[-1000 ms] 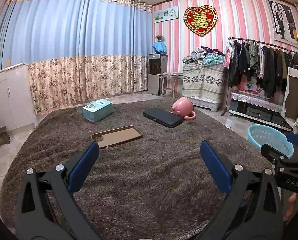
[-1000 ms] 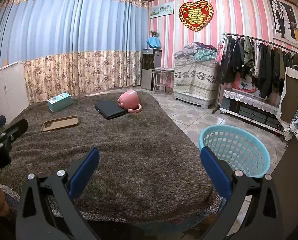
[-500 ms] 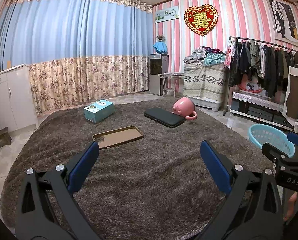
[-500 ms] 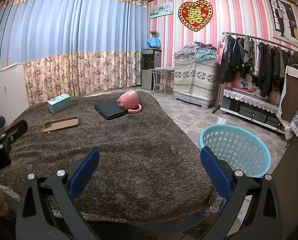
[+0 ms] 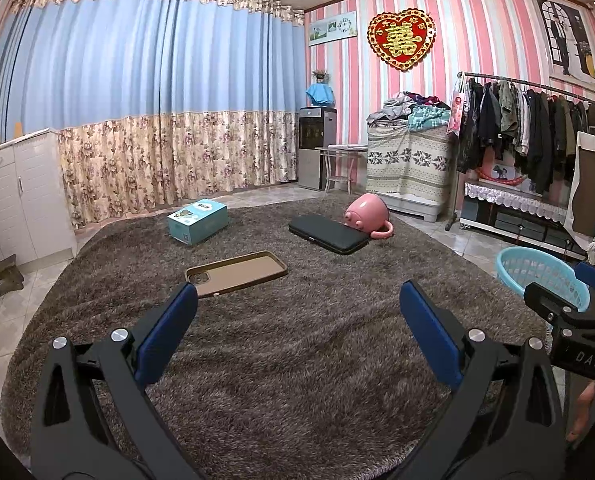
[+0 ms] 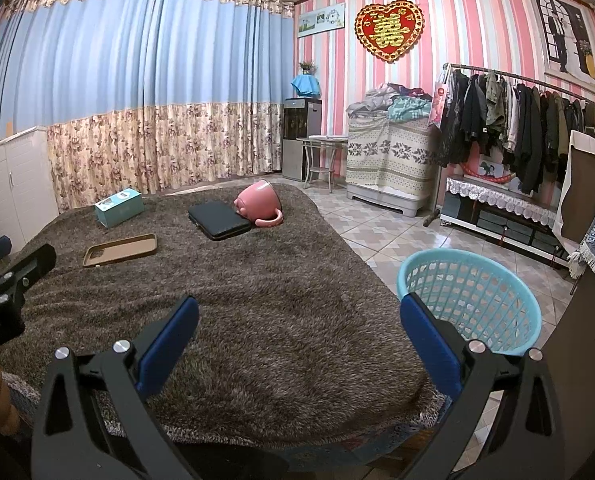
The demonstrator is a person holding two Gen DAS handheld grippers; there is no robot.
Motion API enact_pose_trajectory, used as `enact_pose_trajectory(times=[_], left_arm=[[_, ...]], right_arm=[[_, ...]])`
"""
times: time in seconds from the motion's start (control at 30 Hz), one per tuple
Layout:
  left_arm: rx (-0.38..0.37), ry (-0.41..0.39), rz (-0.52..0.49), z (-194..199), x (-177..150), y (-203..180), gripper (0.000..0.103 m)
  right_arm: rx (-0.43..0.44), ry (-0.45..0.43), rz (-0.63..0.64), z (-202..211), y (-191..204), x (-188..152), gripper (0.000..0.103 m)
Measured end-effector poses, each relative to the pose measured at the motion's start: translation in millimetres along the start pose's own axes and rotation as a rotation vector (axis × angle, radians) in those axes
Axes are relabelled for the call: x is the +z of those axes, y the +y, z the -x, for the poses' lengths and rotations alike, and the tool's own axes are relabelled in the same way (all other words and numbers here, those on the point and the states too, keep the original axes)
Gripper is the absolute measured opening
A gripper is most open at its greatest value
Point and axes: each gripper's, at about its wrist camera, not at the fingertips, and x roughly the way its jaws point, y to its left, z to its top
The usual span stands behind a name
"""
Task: Collect trash
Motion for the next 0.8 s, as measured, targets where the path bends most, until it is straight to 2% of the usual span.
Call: enact_pose_trajectory(times=[0.8], left_arm=[[0.000,0.000,-0.002,0.9,1.0,-0.9,0.098]], right_arm=[[0.000,-0.001,-0.003,0.0,-0.6,0.3,0.098]])
